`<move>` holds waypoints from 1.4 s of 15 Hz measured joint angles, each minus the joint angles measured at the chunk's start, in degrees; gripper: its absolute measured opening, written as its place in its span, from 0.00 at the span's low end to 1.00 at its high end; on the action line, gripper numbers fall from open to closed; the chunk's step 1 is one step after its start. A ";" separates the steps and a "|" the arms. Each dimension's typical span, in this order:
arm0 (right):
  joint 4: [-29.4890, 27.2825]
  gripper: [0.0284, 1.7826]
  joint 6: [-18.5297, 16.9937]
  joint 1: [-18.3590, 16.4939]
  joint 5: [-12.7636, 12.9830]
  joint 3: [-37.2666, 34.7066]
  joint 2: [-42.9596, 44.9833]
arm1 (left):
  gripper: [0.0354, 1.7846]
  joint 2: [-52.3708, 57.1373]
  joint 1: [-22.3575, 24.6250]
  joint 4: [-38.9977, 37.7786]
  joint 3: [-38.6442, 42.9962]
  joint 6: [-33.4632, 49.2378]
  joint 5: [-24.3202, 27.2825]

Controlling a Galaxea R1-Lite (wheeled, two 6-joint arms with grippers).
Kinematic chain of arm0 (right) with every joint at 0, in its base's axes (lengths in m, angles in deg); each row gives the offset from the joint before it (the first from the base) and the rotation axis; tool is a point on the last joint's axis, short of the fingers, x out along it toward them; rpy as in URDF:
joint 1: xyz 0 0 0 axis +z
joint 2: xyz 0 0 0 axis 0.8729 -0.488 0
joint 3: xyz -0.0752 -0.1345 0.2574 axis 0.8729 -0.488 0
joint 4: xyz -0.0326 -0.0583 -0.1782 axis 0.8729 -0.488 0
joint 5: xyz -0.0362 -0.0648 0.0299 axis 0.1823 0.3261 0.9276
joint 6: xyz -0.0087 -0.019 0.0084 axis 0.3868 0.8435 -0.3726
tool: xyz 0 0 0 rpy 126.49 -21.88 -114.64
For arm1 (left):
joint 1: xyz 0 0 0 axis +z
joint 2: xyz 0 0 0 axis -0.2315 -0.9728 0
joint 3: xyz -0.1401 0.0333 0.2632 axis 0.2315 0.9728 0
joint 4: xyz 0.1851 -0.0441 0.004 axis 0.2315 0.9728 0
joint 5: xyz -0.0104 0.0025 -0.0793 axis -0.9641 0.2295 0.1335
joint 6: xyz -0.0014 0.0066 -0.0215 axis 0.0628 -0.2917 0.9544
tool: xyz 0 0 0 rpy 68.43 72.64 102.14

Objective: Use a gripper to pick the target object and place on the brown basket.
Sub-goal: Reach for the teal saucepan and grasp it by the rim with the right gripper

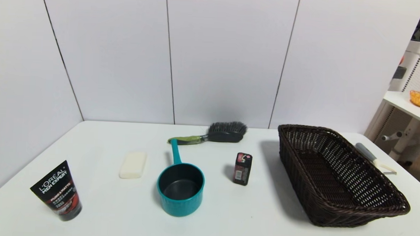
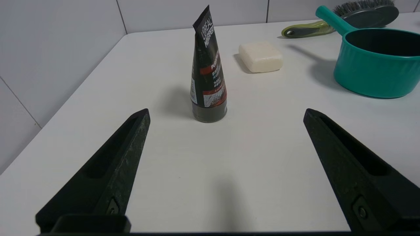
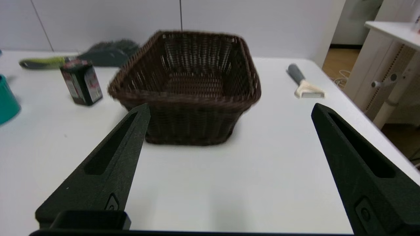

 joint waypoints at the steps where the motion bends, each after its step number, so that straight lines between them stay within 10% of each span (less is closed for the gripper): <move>1: -0.10 0.95 -0.01 0.28 -0.05 4.10 -3.28 | 0.94 0.00 0.00 0.02 0.00 -0.01 0.02; 10: 0.00 0.95 -0.11 7.56 0.02 48.23 -44.68 | 0.94 0.00 0.00 0.00 0.00 -0.04 0.00; 21: 0.11 0.95 2.52 37.28 -4.69 73.70 -79.36 | 0.94 0.02 0.00 0.02 0.00 -0.01 0.02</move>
